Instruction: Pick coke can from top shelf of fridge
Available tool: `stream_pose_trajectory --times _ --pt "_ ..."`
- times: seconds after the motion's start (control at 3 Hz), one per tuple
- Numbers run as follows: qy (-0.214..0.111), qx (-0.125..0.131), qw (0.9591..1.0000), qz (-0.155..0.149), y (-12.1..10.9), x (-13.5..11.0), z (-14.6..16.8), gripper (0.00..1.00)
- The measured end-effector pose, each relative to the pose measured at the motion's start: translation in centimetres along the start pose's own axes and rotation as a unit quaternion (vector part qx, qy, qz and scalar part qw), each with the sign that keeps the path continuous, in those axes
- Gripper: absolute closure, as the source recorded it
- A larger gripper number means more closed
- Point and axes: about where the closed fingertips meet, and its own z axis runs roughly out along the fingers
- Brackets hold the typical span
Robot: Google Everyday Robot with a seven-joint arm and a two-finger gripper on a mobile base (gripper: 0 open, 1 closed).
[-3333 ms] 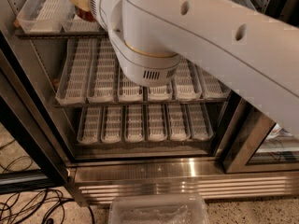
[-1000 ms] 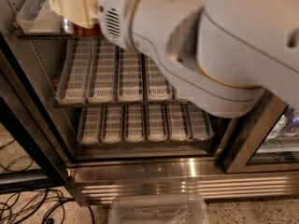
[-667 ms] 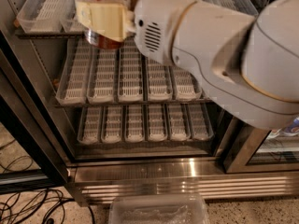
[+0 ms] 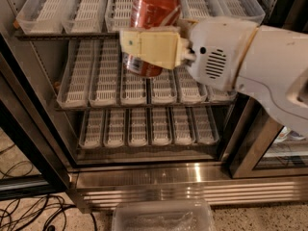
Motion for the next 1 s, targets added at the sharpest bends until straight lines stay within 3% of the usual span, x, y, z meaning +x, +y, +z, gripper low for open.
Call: stream_pose_trajectory --times 0.33,0.67,1.0 --pt "0.026 -0.011 0.9996 0.001 0.2 0.6 -2.8 1.00" --pt "0.040 -0.004 0.9991 -0.011 0.6 0.8 -4.3 1.00" --pt "0.040 -0.004 0.9991 -0.012 0.6 0.8 -4.3 1.00"
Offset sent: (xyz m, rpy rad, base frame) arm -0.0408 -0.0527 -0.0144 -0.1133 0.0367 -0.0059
